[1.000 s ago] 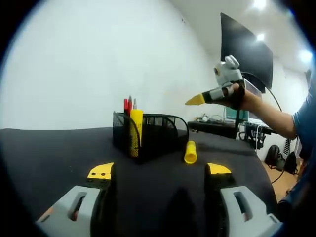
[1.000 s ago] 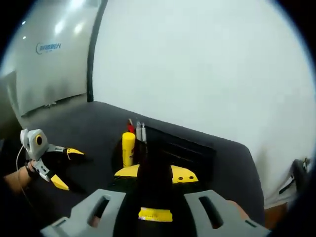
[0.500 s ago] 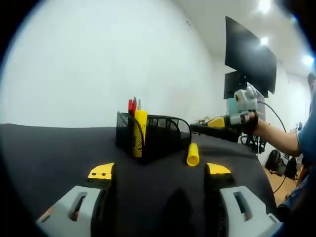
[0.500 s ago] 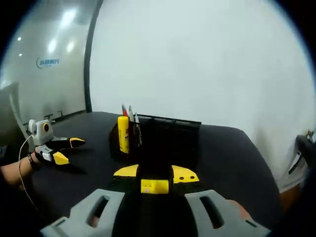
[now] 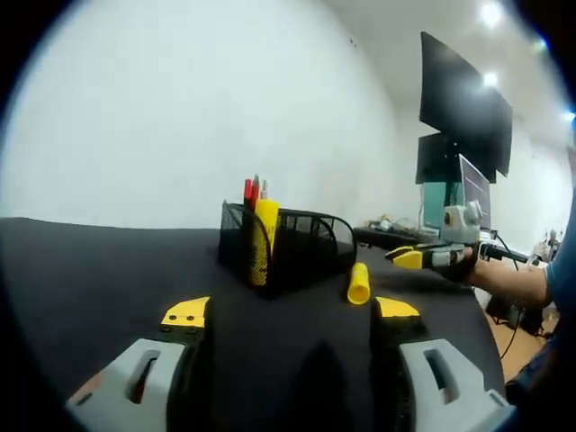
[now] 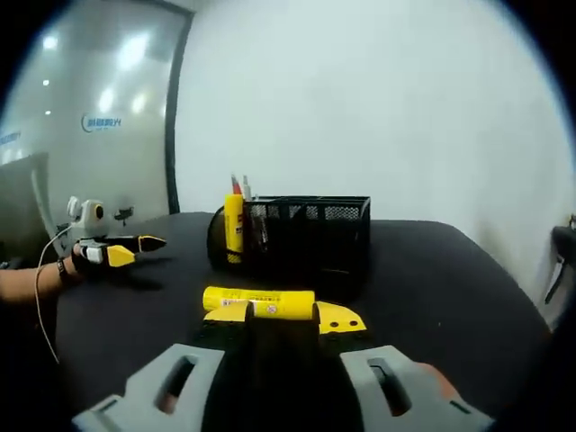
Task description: Pick up pens and glue sticks and place them into the holder.
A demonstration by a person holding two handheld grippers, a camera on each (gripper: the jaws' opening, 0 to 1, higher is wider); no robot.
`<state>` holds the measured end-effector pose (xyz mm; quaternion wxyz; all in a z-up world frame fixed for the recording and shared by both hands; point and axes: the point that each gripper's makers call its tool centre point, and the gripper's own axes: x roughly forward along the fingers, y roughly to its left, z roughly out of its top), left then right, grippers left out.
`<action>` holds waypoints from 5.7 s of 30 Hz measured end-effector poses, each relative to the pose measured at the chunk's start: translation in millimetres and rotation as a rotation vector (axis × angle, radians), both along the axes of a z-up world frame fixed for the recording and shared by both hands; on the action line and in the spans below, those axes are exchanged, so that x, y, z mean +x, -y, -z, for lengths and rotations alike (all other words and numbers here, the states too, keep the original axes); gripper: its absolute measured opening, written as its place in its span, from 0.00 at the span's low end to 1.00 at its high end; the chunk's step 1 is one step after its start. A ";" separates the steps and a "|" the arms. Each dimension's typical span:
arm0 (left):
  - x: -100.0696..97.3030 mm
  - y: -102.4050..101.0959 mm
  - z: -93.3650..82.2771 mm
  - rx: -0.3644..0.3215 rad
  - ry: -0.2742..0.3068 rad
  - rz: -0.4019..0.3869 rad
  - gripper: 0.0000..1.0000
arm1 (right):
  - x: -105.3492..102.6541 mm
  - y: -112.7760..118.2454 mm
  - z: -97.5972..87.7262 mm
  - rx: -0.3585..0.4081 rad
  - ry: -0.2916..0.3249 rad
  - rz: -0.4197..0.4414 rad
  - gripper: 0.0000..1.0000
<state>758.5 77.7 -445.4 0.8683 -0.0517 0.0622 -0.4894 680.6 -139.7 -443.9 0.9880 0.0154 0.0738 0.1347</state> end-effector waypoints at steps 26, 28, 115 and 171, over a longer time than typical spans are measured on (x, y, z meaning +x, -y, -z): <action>-60.8 80.9 1.0 0.017 -0.292 0.055 0.36 | -2.5 21.8 -16.6 0.188 0.124 0.012 0.25; -58.6 85.8 5.5 0.032 -0.313 0.034 0.30 | -2.2 23.6 -17.0 0.198 0.125 0.016 0.25; -65.4 100.2 -75.1 -0.844 -0.772 0.247 0.06 | -15.5 -18.8 -88.7 0.880 0.170 -0.204 0.30; -50.1 33.2 -4.8 -0.158 -0.303 -0.039 0.46 | 64.8 -58.1 -117.9 0.610 0.154 -0.129 0.16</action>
